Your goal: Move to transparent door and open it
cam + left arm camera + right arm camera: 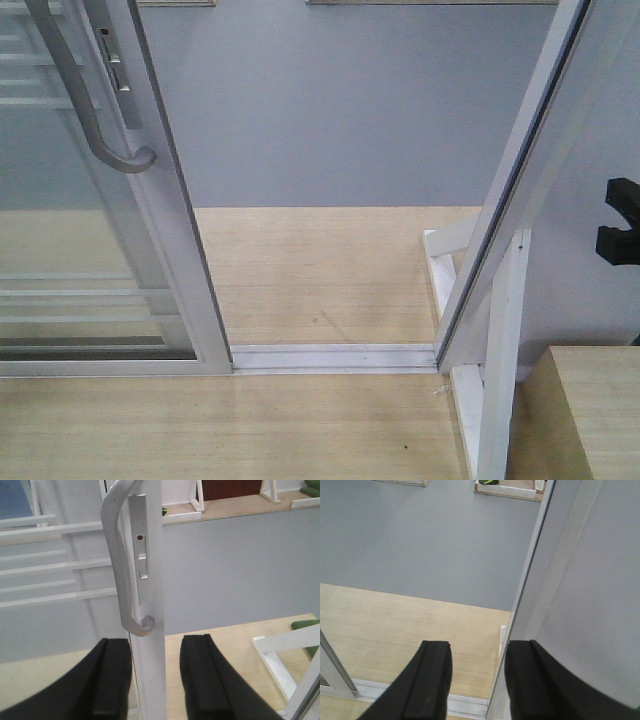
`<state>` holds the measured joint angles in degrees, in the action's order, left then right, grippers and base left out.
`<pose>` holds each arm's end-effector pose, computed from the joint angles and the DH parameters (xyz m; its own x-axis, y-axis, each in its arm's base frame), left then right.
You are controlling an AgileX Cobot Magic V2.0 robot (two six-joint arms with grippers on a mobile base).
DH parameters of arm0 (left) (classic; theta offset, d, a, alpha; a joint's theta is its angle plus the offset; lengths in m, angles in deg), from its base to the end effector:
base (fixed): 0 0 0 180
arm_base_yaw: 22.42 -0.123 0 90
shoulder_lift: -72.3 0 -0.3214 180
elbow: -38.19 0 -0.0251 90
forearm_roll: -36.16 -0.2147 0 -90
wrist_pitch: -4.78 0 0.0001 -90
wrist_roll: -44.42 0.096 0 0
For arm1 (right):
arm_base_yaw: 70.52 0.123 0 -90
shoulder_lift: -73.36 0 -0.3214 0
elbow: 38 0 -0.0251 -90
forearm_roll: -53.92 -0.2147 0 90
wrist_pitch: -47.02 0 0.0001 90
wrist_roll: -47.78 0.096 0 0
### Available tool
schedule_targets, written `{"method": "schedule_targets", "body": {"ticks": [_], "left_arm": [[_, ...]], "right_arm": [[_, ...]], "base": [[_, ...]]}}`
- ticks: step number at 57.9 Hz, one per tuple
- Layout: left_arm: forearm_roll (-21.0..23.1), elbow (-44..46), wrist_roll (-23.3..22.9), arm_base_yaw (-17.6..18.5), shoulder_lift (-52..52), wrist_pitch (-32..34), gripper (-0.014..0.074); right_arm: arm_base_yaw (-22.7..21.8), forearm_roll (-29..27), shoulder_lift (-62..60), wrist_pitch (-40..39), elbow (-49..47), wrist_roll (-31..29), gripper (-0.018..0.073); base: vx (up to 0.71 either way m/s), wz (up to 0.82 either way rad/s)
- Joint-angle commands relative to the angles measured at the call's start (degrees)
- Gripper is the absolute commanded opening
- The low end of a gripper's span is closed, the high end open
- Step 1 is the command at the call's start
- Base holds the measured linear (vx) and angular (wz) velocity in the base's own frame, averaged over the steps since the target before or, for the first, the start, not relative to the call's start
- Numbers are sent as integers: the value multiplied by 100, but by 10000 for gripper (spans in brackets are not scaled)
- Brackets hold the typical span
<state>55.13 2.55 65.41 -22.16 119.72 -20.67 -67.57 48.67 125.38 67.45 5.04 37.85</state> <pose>0.0833 -0.0138 0.3822 -0.2876 0.0660 -0.9555 0.1570 0.9874 0.0210 0.1046 0.0085 0.3411 -0.4199 -0.1090 -0.9010 -0.1174 0.9909 -0.0652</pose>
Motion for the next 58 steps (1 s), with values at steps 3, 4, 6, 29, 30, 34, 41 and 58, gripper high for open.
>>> {"method": "schedule_targets", "body": {"ticks": [3,4,6,29,30,34,41,58], "left_arm": [[122,147,-77,31,-398,23,372],[122,147,-77,31,-436,-19,372],[126,147,-77,31,-523,-82,372],[-127,-768,-791,31,-1323,397,90],[-231,-909,-896,31,-1435,517,69],[-597,-1425,-1456,31,-1769,938,1],[-1298,-2514,-2415,31,-2571,1678,-8],[-1859,-4061,-2463,49,-4249,1972,-6]], "right_arm": [[-27,-4,-24,-443,-170,-16,342],[-27,-4,-24,-443,-170,-16,342],[-27,-4,-24,-443,-170,-16,342],[-27,-4,-24,-443,-170,-16,342],[-27,-4,-24,-443,-170,-16,342],[-27,-4,-24,-443,-170,-16,342],[-27,-4,-24,-443,-170,-16,342],[-27,-4,-24,-443,-170,-16,342]], "base": [[0,0],[0,0],[0,0],[0,0],[0,0],[0,0],[0,0],[0,0]]}}
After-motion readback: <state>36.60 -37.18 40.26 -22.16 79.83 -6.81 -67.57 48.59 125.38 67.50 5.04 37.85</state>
